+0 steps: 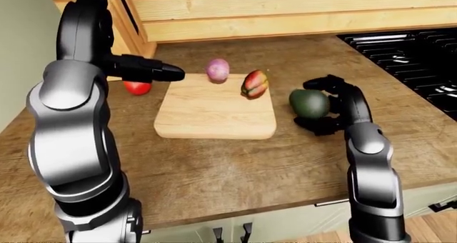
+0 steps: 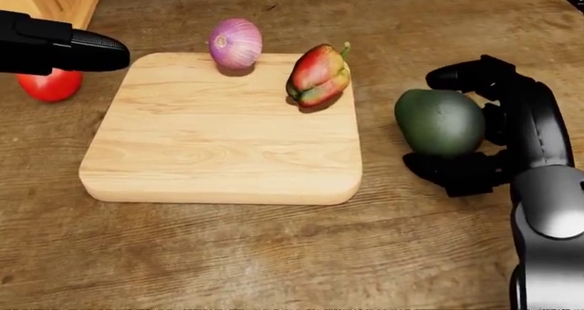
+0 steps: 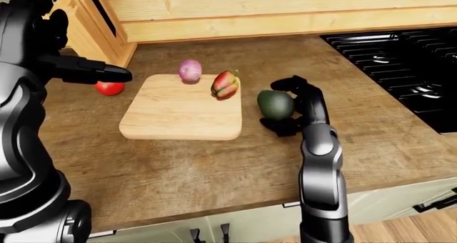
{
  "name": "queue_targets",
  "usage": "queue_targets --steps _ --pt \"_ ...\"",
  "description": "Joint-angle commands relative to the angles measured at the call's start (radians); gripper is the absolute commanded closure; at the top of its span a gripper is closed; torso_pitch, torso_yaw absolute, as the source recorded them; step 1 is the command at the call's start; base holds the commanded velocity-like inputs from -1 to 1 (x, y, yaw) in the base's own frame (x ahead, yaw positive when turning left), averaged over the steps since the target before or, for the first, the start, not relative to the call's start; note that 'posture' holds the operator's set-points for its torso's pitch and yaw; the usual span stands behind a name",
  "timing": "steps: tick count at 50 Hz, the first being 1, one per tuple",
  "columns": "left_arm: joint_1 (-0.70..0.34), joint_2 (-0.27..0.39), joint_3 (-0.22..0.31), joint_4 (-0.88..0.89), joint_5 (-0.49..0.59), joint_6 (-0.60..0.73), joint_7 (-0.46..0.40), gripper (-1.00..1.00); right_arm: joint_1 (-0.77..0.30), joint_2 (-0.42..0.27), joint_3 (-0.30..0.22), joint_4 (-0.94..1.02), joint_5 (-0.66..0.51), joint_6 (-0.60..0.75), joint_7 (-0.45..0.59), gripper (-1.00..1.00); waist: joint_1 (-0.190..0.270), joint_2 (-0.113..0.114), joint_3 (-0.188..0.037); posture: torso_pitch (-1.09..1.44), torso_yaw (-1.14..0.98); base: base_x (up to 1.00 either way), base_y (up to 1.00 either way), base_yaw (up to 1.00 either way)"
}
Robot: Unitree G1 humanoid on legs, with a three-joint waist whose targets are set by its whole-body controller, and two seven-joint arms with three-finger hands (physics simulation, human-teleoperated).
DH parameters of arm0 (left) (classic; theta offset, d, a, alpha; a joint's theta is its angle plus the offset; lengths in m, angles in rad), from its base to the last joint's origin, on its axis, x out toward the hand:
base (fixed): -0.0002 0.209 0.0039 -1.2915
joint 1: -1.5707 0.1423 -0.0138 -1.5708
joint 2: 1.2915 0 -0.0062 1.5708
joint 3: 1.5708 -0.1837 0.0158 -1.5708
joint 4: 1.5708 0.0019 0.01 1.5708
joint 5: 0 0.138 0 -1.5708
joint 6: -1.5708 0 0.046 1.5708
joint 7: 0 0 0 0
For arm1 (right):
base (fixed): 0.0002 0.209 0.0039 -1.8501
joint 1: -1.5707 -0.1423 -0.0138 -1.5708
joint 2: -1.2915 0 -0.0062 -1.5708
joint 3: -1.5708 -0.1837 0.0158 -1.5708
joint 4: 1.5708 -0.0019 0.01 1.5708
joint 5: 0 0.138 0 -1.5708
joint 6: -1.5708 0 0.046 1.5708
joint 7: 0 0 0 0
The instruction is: Place the avocado, onion, tomato and bell pepper on the cutting board.
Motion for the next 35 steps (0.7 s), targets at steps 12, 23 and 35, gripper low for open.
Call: queue_targets --steps 12,23,35 --pt "-0.008 0.001 0.001 -0.017 0.01 -0.039 0.009 -1.0 -0.033 0.007 0.028 -0.225 -0.061 0.091 0.053 0.53 0.002 -0.001 -0.02 0.0 0.0 0.0 0.0 0.0" --pt "0.004 -0.004 0.0 -0.015 0.014 -0.05 0.011 -1.0 -0.093 0.056 0.137 -0.38 -0.186 0.223 0.144 0.58 0.001 0.007 -0.02 0.0 0.0 0.0 0.0 0.0" --pt "0.009 -0.007 -0.001 -0.002 0.021 -0.064 0.011 -1.0 -0.2 0.192 0.213 -0.297 -0.276 0.199 0.147 0.61 -0.003 0.021 -0.019 0.0 0.0 0.0 0.0 0.0"
